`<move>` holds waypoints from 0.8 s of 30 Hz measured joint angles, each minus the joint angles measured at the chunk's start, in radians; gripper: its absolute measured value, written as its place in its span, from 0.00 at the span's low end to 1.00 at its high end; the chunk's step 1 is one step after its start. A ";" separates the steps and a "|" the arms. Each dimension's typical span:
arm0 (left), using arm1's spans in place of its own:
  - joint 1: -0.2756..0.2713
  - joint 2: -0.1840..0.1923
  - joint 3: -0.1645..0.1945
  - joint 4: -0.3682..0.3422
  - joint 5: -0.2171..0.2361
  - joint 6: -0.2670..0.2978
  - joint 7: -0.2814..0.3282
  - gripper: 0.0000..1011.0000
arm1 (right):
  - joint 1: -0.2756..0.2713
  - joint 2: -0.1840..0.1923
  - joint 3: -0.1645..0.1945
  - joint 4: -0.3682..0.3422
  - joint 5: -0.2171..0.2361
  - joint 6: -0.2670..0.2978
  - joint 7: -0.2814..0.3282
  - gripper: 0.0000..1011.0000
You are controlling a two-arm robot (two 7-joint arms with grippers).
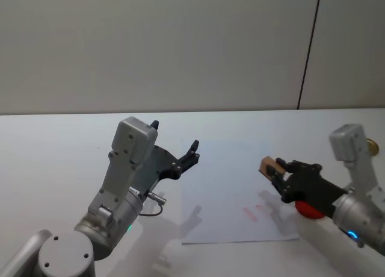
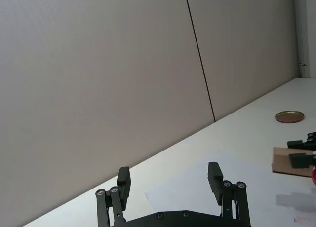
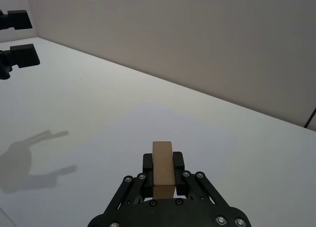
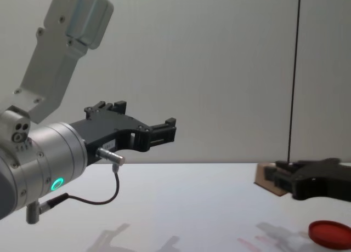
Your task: Use the one hand to pick up the stamp and affix it onto the A4 paper.
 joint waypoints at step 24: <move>0.000 0.000 0.000 0.000 0.000 0.000 0.000 0.98 | 0.117 -0.105 -0.076 0.198 -0.081 -0.022 0.020 0.22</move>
